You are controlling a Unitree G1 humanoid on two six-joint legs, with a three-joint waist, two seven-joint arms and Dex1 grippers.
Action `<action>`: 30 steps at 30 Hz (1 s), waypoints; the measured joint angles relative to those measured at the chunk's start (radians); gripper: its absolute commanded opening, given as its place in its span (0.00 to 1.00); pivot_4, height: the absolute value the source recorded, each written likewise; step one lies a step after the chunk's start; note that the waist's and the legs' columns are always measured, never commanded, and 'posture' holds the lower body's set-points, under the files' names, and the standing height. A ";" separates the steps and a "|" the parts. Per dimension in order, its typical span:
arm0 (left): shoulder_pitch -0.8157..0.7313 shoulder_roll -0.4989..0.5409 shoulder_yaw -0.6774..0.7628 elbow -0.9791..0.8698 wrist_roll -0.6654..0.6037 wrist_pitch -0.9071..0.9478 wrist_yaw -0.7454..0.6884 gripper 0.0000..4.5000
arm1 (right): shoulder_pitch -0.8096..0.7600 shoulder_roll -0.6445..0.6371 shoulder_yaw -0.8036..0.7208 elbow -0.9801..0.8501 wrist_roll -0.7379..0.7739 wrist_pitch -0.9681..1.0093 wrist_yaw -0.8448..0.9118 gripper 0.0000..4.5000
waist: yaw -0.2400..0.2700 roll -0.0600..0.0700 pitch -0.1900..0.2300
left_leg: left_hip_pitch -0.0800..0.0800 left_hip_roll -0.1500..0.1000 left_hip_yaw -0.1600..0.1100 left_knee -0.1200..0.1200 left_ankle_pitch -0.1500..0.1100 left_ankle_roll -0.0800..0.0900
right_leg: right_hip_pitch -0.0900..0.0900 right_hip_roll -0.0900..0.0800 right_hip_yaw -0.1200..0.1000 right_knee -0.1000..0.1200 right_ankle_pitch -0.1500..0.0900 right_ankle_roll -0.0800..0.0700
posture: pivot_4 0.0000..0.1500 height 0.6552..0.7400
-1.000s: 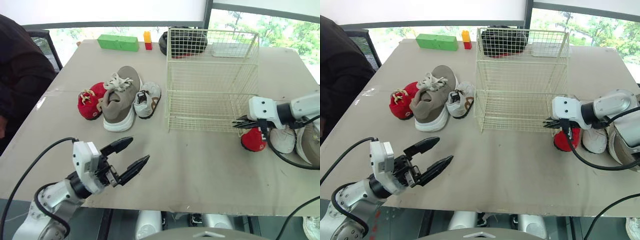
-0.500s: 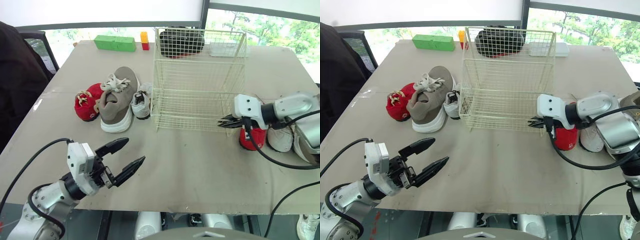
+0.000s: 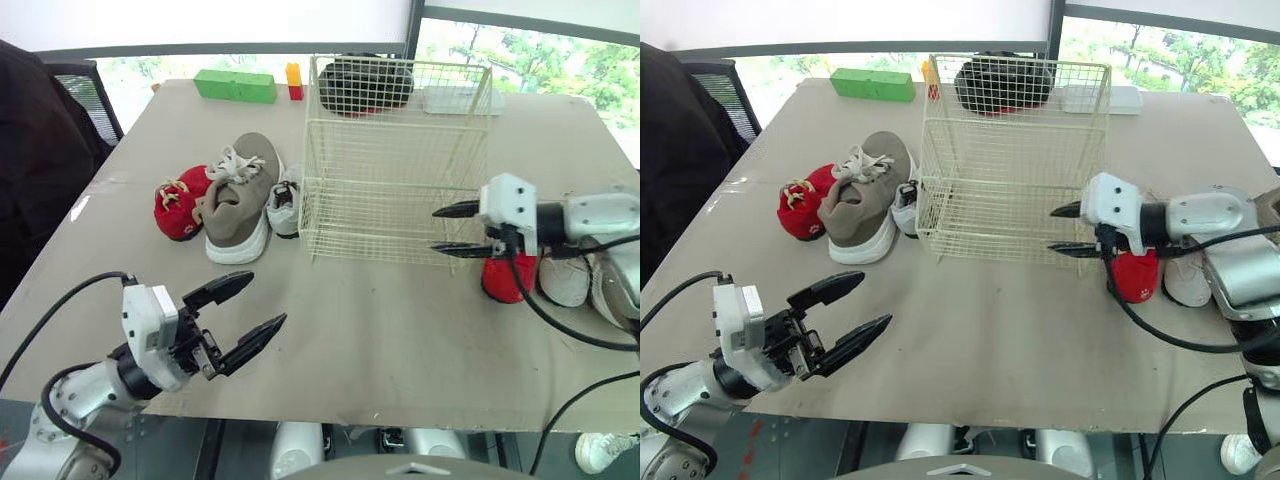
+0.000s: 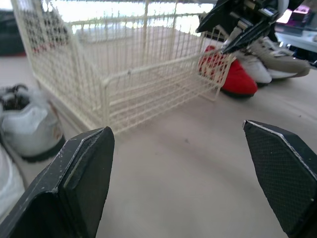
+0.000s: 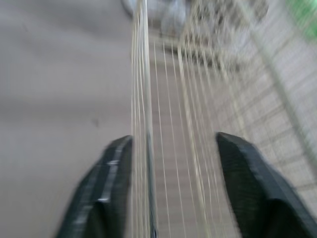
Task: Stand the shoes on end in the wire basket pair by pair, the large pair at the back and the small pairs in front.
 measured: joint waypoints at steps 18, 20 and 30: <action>-0.214 -0.037 0.160 0.159 -0.090 0.224 0.546 1.00 | 0.160 0.192 -0.104 -0.278 0.354 0.067 -0.186 0.98 | 0.006 -0.004 -0.001 | 0.001 0.000 -0.002 0.000 0.000 0.000 | 0.002 0.000 -0.001 0.001 0.000 0.001 | 1.00 1.00; -0.262 0.006 0.143 0.138 -0.069 0.309 0.645 1.00 | 0.157 0.192 -0.097 -0.273 0.363 0.064 -0.180 0.98 | 0.008 -0.004 -0.001 | 0.002 0.000 -0.002 0.000 0.000 0.000 | 0.003 0.000 -0.001 0.000 0.000 0.000 | 1.00 1.00; -0.501 0.008 -0.112 0.264 0.074 0.446 0.755 1.00 | 0.203 0.184 -0.082 -0.296 0.364 0.061 -0.197 0.98 | 0.007 -0.004 -0.001 | 0.005 -0.001 -0.001 0.000 0.000 0.000 | 0.006 0.000 0.000 0.001 0.000 0.000 | 1.00 1.00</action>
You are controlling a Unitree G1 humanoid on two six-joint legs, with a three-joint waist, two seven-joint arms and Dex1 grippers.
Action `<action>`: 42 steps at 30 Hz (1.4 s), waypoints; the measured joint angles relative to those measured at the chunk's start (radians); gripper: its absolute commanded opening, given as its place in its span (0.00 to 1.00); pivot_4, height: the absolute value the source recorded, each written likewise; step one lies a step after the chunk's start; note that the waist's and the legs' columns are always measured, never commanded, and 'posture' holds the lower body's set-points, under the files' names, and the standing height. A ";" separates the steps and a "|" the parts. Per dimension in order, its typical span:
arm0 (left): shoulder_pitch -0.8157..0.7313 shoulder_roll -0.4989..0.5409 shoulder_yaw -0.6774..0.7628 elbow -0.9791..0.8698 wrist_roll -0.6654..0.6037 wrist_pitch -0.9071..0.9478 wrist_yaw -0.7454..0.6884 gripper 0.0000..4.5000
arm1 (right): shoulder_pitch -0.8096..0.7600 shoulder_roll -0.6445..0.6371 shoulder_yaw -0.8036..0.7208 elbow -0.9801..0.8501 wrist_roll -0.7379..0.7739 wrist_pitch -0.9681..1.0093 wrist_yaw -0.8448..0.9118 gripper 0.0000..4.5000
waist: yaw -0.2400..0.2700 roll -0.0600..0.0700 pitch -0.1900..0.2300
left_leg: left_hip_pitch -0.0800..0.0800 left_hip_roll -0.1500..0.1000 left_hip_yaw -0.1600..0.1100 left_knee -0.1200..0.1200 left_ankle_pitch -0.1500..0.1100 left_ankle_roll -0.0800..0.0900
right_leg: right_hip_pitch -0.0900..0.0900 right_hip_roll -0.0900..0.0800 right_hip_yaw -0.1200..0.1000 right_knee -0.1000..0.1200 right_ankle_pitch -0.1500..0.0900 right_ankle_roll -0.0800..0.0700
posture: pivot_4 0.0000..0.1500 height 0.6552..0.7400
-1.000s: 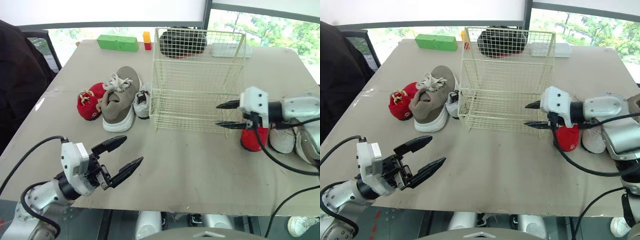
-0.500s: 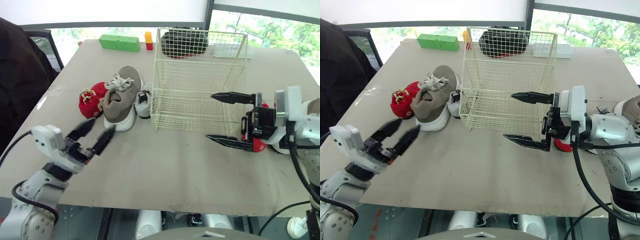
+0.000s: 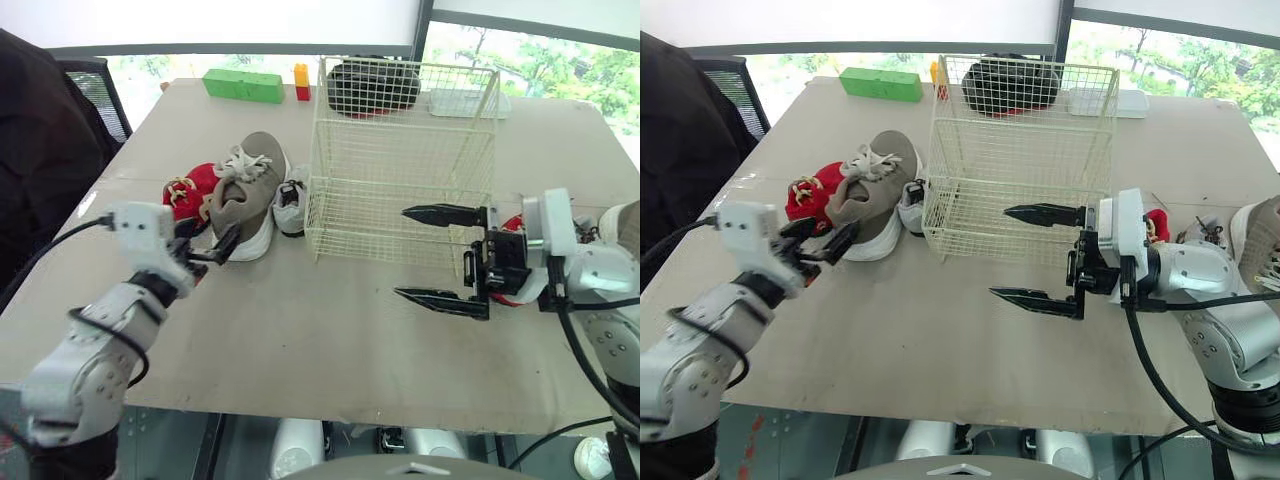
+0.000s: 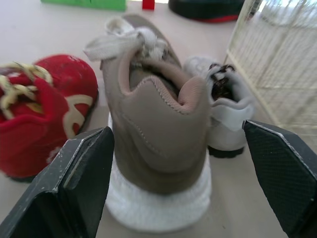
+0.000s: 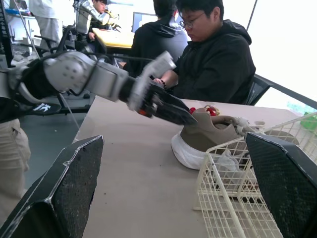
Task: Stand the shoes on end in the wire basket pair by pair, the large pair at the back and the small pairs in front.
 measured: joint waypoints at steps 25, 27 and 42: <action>-0.316 -0.192 0.036 -0.017 0.294 -0.405 0.077 0.33 | -0.157 0.032 0.008 0.026 -0.085 0.037 -0.255 1.00 | 0.017 -0.005 0.004 | 0.002 0.000 -0.001 0.000 0.000 0.000 | 0.004 -0.001 -0.002 0.000 0.000 0.000 | 1.00 1.00; -0.408 -0.153 0.001 -0.039 0.320 -0.418 0.052 0.33 | -0.274 0.028 0.008 0.069 -0.087 0.058 -0.277 1.00 | 0.018 -0.005 0.004 | 0.003 -0.001 0.000 0.000 0.000 0.000 | 0.004 -0.001 -0.002 0.000 0.000 0.000 | 1.00 1.00; -0.296 -0.109 0.076 0.014 0.078 -0.182 -0.090 0.68 | -0.358 -0.040 -0.030 0.190 -0.031 0.068 -0.102 1.00 | -0.001 -0.004 0.005 | -0.007 0.001 0.002 0.000 0.000 0.000 | -0.006 -0.002 -0.001 -0.001 -0.001 0.001 | 1.00 1.00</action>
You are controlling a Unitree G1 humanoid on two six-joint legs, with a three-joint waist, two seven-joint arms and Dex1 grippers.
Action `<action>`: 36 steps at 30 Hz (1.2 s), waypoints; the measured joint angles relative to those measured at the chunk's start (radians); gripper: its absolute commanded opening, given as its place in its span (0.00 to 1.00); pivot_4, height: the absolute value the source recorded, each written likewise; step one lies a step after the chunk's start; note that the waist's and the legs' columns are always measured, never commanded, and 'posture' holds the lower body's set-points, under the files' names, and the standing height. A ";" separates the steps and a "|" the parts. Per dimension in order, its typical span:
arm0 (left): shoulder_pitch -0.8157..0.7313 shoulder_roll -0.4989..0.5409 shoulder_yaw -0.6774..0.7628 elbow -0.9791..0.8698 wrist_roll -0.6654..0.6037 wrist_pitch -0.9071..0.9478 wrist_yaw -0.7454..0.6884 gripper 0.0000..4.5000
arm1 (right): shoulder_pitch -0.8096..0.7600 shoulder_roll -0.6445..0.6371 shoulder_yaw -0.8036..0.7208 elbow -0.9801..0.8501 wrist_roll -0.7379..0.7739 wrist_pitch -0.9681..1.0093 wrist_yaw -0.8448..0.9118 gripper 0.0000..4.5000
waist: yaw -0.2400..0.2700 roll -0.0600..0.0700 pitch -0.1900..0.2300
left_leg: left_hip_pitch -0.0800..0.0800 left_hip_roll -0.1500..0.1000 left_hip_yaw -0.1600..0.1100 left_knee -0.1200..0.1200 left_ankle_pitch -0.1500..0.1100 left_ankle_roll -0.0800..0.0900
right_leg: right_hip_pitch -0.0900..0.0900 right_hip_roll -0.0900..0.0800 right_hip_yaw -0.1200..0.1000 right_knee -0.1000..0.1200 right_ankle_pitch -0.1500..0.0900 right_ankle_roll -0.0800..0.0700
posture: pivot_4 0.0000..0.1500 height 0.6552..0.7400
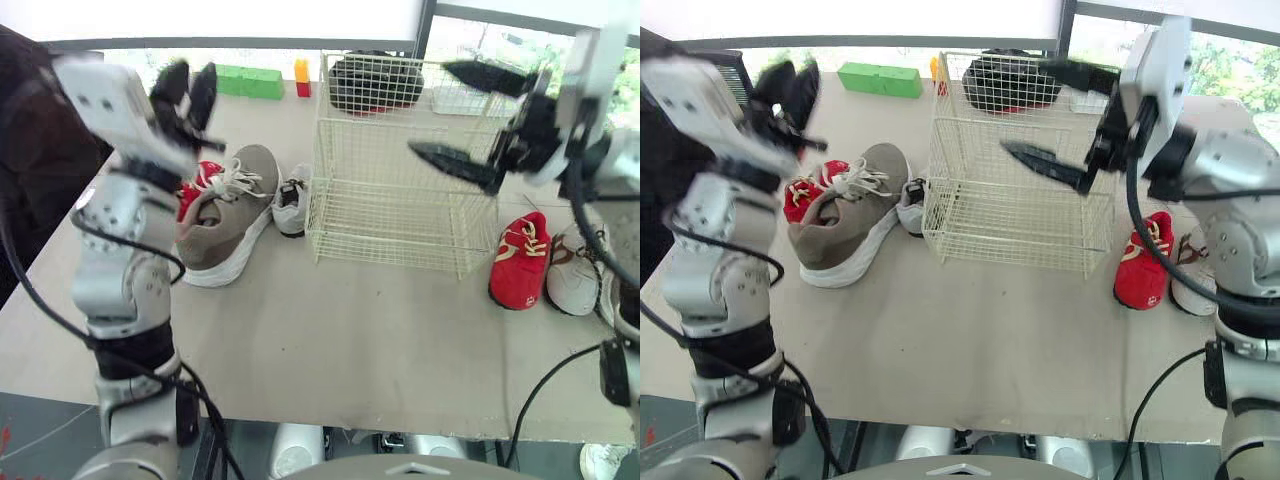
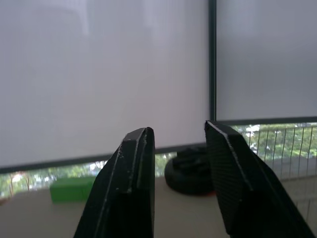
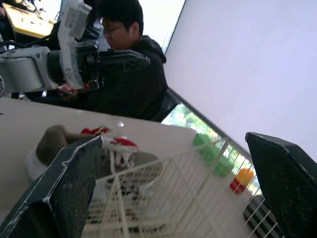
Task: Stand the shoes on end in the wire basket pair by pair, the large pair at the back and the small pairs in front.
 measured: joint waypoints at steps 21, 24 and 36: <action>0.395 0.136 0.058 0.071 0.047 0.059 -0.224 0.98 | 0.217 -0.027 -0.002 -0.152 0.083 -0.029 0.125 1.00 | 0.020 0.001 0.001 | 0.001 -0.002 -0.007 0.000 0.000 0.001 | 0.004 -0.003 -0.010 0.001 0.001 -0.003 | 1.00 1.00; 0.262 0.141 -0.017 0.148 0.113 0.094 -0.164 0.98 | 0.229 -0.035 -0.014 -0.174 0.093 -0.024 0.110 1.00 | 0.021 0.001 0.001 | 0.001 -0.002 -0.007 0.000 0.000 0.001 | 0.004 -0.003 -0.011 0.001 0.002 -0.003 | 1.00 1.00; 0.175 0.191 -0.126 0.296 0.202 0.095 -0.244 0.41 | 0.271 -0.050 -0.019 -0.242 0.114 -0.017 0.036 1.00 | 0.023 0.012 -0.006 | 0.011 -0.002 -0.009 0.000 -0.001 0.003 | 0.012 -0.004 -0.011 0.002 0.001 -0.002 | 1.00 1.00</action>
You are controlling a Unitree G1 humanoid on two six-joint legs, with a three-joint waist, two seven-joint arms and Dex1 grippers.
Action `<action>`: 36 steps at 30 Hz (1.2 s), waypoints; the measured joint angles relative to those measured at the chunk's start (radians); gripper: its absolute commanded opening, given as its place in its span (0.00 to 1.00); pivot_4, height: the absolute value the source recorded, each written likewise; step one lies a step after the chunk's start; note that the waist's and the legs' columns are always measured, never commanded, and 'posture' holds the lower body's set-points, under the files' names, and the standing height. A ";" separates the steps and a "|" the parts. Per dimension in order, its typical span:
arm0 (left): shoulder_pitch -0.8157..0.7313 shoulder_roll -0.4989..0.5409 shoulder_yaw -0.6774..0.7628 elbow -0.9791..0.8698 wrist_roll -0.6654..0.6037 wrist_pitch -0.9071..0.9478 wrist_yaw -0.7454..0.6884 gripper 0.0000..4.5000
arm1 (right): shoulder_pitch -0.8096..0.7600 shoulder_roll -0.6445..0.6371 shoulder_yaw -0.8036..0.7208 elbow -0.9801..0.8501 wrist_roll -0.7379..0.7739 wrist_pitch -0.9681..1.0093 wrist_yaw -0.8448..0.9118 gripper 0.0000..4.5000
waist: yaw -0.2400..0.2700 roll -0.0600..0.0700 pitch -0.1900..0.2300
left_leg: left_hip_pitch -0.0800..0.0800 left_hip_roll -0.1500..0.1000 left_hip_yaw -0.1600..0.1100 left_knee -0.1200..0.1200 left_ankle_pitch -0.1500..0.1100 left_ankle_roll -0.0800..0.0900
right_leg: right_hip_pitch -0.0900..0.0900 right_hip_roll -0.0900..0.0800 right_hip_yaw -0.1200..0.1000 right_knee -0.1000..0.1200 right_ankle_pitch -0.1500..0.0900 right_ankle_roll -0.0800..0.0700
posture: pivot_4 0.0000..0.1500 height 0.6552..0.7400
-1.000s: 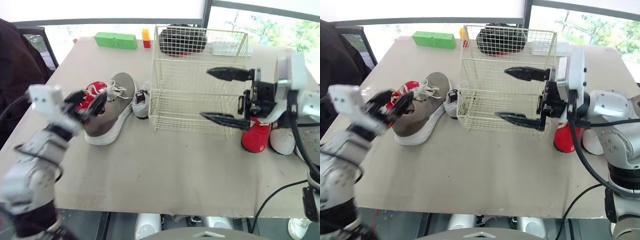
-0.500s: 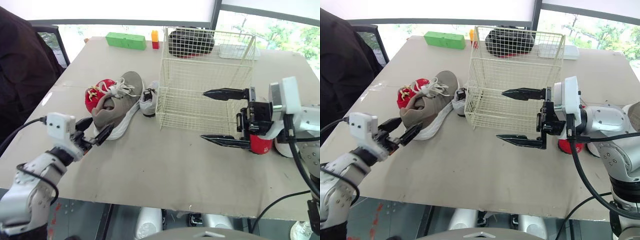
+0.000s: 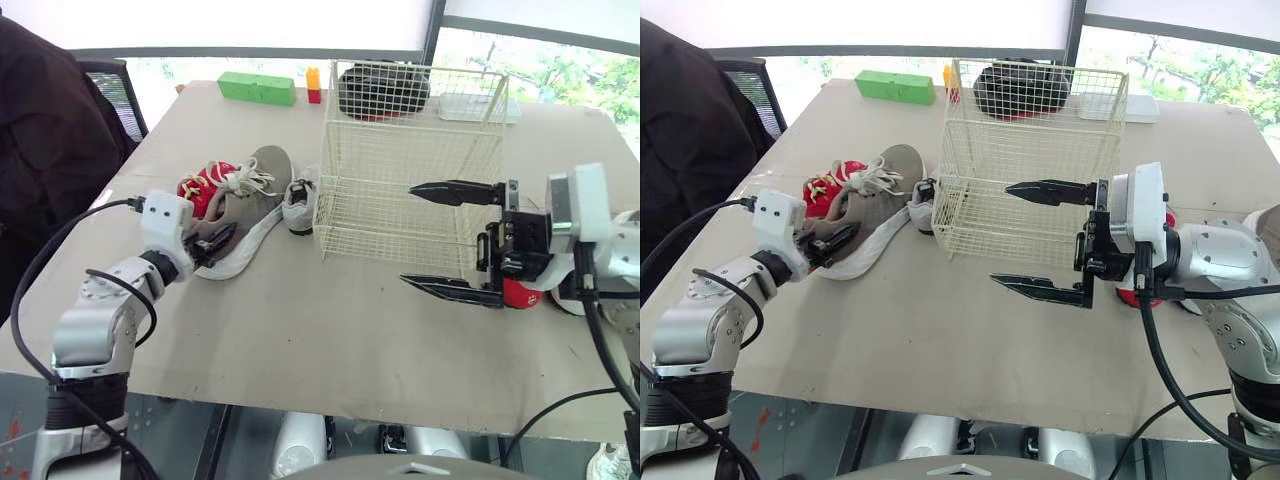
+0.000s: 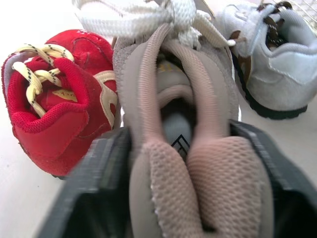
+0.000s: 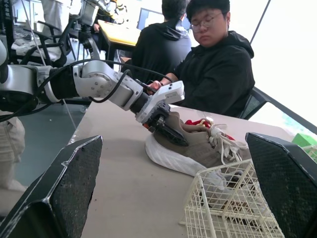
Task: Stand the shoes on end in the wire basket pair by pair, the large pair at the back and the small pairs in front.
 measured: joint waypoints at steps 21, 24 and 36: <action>-0.196 -0.151 0.121 -0.348 0.012 -0.262 0.176 0.23 | -0.321 0.072 0.047 0.199 -0.151 -0.040 -0.107 1.00 | -0.008 -0.014 0.009 | -0.012 -0.001 -0.002 0.001 0.002 -0.003 | -0.008 0.001 -0.003 -0.002 0.001 0.000 | 1.00 1.00; -0.280 -0.056 0.033 -0.333 0.075 -0.336 0.084 0.23 | -0.498 0.041 0.093 0.306 -0.252 -0.081 -0.076 1.00 | -0.006 -0.012 0.010 | -0.013 -0.001 -0.001 0.001 0.002 -0.003 | -0.010 0.001 -0.003 -0.001 0.001 0.000 | 1.00 1.00; -0.523 0.076 -0.306 0.115 0.364 -1.048 -0.325 0.23 | -0.991 0.096 0.419 0.849 -0.726 -0.396 0.163 1.00 | -0.026 -0.004 0.017 | -0.017 0.002 0.014 0.001 0.003 -0.003 | -0.019 0.002 0.006 0.001 0.001 0.000 | 1.00 1.00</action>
